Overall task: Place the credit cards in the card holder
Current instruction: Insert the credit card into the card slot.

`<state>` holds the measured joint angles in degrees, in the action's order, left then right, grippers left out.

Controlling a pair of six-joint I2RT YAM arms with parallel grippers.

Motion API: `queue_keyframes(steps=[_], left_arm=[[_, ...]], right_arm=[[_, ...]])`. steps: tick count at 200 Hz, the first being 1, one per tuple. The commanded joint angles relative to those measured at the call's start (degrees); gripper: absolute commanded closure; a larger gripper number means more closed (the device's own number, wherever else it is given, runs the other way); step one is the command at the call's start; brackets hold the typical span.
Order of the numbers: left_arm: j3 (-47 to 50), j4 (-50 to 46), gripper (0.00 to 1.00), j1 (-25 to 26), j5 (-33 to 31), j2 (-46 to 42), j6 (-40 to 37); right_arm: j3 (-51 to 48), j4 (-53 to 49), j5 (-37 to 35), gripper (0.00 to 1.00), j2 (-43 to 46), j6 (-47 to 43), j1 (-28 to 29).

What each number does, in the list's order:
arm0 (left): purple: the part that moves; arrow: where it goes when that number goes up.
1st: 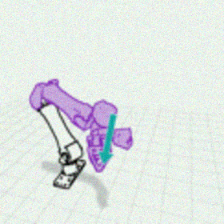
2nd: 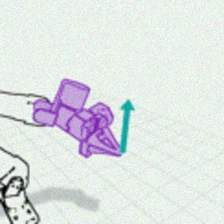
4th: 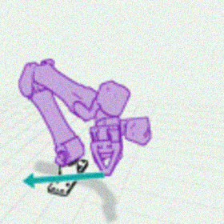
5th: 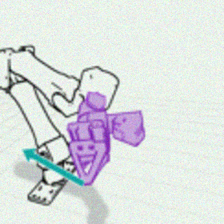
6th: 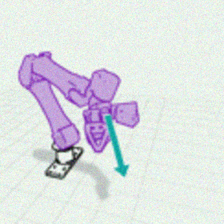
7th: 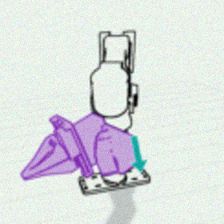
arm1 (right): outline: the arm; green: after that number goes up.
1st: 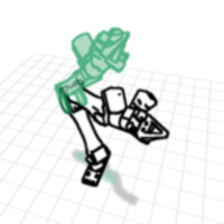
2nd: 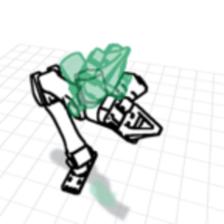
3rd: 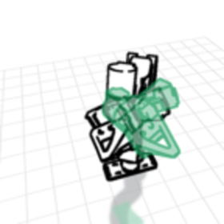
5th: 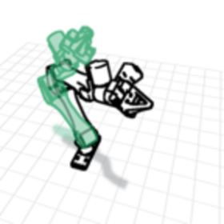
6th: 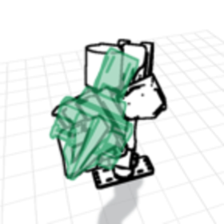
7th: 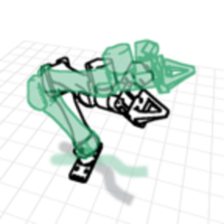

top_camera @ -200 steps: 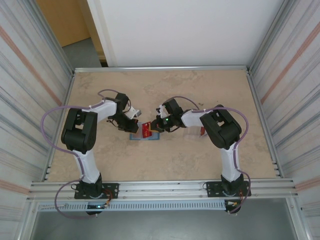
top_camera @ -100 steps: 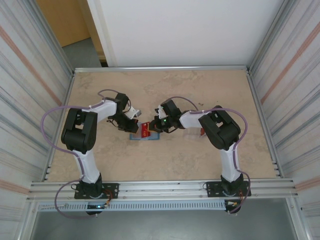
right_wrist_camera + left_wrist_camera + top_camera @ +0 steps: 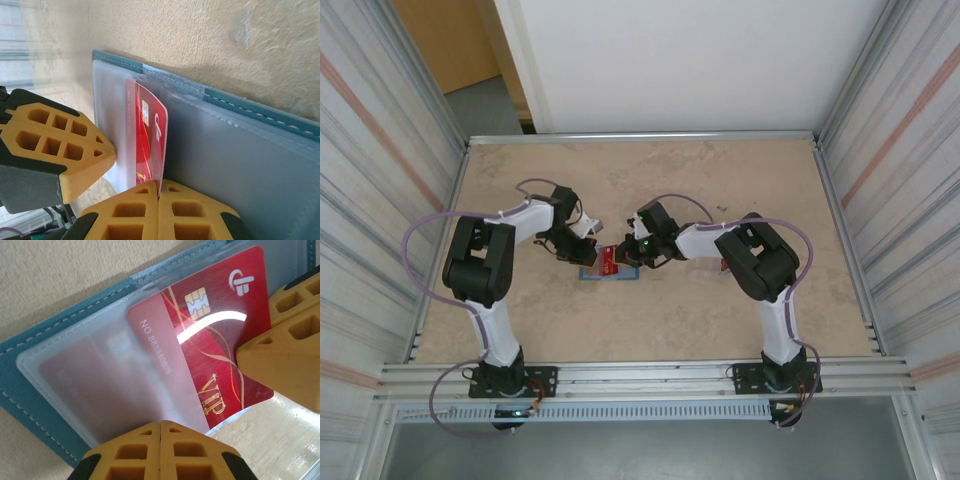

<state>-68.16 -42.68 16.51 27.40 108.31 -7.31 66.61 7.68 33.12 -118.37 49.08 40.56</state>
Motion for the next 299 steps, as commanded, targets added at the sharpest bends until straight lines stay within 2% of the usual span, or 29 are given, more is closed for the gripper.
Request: queue_keyframes(steps=[1,30,69,108,160,182,299], left_arm=[[-2.7,-3.3,1.0,0.3,0.7,-2.5,-0.3],[-4.7,-5.7,0.91,-1.2,2.3,-6.2,1.0],[0.8,-3.1,0.87,-3.9,2.4,-11.7,3.9],[5.2,1.3,0.92,-6.2,3.3,-10.0,8.1],[7.5,5.0,1.0,-6.2,4.7,-6.4,11.2],[7.5,5.3,1.0,-6.2,5.3,-3.5,12.0],[7.0,5.9,1.0,-6.1,7.8,-1.0,14.5]], right_arm=[[0.0,-7.0,-3.8,1.0,-1.5,-0.1,1.4],[-0.1,-7.8,-4.8,1.0,-1.1,-0.5,1.3],[0.1,-8.4,-5.4,1.0,-1.0,-0.3,1.3],[1.1,-9.8,-6.5,1.0,-1.0,-0.2,1.6],[3.7,-14.5,-8.5,0.86,-0.4,-1.0,2.3],[4.5,-15.8,-9.0,0.81,-0.2,-1.7,2.3],[14.8,-25.9,-12.0,0.79,-2.2,-3.3,4.7]])
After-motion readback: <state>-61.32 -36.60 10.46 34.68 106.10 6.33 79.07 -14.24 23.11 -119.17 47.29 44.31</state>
